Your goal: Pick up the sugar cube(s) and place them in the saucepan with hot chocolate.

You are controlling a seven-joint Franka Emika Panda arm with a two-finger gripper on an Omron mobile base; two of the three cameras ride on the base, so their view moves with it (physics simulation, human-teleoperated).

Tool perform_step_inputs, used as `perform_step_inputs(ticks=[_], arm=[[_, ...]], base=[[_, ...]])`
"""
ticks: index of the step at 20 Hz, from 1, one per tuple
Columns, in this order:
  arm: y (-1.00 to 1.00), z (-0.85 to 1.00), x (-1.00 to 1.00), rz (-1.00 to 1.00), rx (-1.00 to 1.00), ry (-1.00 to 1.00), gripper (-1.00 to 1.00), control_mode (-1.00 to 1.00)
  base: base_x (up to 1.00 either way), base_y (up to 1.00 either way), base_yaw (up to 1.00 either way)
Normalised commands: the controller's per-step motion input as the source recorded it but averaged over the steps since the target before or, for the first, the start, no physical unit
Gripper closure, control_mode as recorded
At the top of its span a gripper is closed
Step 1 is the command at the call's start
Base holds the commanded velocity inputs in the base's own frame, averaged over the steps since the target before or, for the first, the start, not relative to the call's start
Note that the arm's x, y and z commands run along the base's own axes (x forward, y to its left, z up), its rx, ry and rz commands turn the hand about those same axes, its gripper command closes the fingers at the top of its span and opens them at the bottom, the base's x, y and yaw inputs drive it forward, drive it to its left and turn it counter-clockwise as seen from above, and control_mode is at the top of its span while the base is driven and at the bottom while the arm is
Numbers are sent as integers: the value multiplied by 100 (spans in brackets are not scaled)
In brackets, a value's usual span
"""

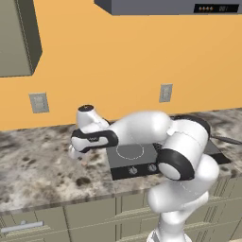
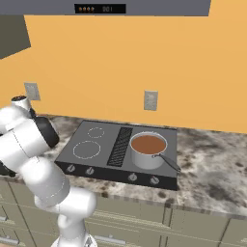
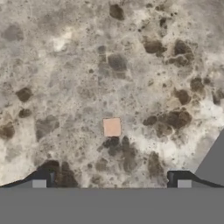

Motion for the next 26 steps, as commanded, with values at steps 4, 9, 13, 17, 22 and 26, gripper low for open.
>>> perform_step_inputs(ticks=[4,9,13,17,22,26], arm=[[21,-51,15,0,0,0,-100,-100],[1,-25,14,0,0,0,-100,-100],[2,-15,19,0,-1,0,-100,-100],[0,-13,5,0,0,0,-100,-100],[0,-11,0,0,0,1,-100,-100],[0,-10,0,0,0,3,-100,-100]], base=[[0,0,0],[0,0,0],[0,0,0],[0,0,0],[0,0,0],[0,0,0]])
